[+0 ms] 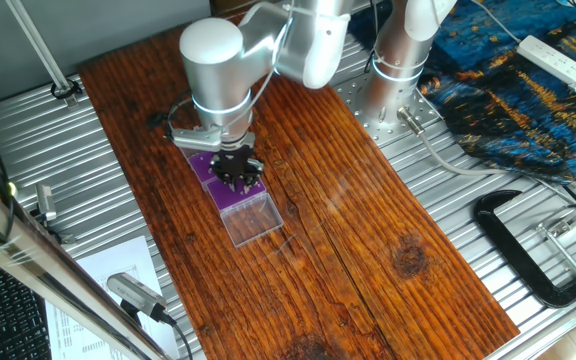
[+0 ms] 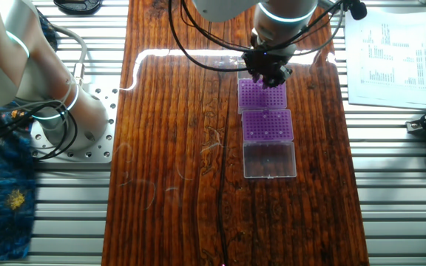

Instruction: Transfer all small pipette tips from one holder to another

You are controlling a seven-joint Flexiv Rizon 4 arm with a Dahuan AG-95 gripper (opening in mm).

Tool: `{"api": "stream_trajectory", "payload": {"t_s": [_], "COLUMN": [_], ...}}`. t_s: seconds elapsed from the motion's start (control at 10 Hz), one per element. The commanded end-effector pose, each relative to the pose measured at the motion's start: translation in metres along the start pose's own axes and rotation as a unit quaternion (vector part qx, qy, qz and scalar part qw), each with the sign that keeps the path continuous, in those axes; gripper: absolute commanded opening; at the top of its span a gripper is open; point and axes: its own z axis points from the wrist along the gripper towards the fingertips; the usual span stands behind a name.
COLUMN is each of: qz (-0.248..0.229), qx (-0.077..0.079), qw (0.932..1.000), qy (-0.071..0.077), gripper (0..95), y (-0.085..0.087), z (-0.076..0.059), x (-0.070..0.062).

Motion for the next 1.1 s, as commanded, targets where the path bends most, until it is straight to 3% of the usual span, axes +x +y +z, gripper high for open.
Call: {"api": "stream_trajectory", "payload": {"t_s": [0.1,0.4,0.6,0.7,0.9,1.0,1.1], "qz": [-0.004,-0.037,-0.054,-0.059,-0.079,-0.089,-0.094], "qx": [0.0,0.003,0.002,0.003,0.004,0.004,0.004], "qw": [1.0,0.999,0.9982,0.9979,0.9965,0.9957,0.9952], "qy": [0.006,0.025,0.028,0.028,0.028,0.028,0.029], "gripper": [19.0,19.0,19.0,0.0,0.0,19.0,19.0], "y": [-0.006,-0.03,-0.042,-0.047,-0.059,-0.064,-0.064], "z": [-0.006,-0.015,-0.013,-0.011,-0.009,-0.006,-0.004], "x": [0.005,0.027,0.039,0.042,0.046,0.047,0.048]}}
